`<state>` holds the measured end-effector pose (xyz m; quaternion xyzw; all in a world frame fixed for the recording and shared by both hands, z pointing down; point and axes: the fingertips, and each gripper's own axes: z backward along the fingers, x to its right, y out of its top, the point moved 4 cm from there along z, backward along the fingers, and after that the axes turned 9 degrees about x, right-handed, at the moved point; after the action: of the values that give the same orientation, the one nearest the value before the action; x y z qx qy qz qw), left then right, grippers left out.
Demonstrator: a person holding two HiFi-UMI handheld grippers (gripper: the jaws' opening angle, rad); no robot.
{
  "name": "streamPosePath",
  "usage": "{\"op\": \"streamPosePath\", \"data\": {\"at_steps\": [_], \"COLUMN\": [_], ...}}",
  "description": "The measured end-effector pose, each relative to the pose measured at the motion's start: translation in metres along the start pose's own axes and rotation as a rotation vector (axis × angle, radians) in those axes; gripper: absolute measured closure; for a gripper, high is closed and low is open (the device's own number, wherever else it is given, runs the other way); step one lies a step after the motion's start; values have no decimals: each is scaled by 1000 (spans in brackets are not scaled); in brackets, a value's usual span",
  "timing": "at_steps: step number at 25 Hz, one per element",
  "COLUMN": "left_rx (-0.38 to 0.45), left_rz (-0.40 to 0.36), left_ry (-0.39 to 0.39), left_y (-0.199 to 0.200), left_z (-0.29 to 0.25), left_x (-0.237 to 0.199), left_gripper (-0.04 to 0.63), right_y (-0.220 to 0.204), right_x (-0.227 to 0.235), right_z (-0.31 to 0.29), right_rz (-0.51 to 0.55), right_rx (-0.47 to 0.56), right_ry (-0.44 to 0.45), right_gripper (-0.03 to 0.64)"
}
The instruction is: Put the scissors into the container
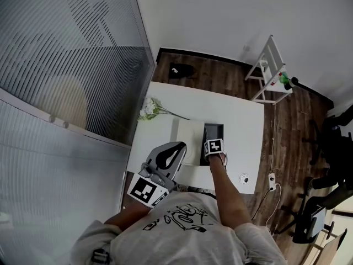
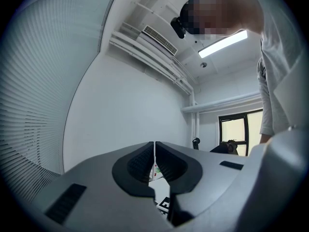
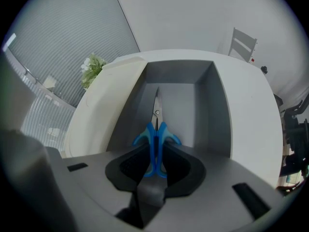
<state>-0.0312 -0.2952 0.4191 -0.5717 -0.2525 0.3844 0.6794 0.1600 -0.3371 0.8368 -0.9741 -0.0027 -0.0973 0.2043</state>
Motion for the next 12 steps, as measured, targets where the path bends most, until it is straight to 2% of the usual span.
{"op": "streamPosePath", "data": {"at_steps": [12], "left_rx": [7], "left_rz": [-2], "left_ry": [0], "left_y": [2], "left_z": [-3], "left_x": [3], "left_gripper": [568], "right_y": [0], "right_x": [1], "right_z": [1], "right_rz": [-47], "right_rx": [24], "right_ry": [31], "right_gripper": [514]}}
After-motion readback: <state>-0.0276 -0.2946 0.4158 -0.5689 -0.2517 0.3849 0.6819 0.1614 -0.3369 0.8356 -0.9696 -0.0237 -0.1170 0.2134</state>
